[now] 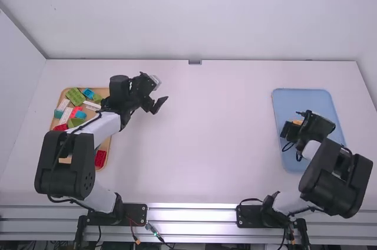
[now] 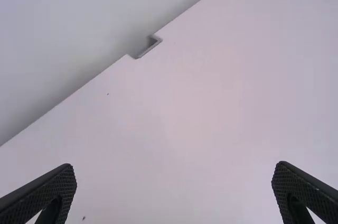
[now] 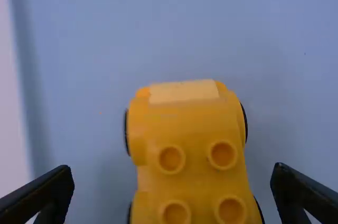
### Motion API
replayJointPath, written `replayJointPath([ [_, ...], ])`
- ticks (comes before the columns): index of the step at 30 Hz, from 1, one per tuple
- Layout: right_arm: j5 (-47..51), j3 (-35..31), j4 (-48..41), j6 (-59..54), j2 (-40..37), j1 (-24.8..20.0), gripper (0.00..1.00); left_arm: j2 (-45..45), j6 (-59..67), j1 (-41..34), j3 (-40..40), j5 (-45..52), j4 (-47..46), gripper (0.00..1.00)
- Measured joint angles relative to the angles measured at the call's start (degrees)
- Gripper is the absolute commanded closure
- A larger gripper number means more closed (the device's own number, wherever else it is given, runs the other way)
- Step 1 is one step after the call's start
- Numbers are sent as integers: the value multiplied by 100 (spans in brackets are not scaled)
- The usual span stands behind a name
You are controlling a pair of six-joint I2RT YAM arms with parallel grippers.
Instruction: Assemble lego blocks to make yellow taxi
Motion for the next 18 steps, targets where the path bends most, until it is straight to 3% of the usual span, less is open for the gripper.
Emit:
replayJointPath([
  [6,481,667,-1196,149,-933,623,1,-2,-702,-546,17,-1038,2,1],
  [11,767,1161,-2039,116,-1641,1781,1,-4,-1478,-769,754,-1617,-1799,1],
  [18,1082,1244,-2168,90,-1928,3202,1,-72,-2076,-769,2087,-2181,-3779,1],
])
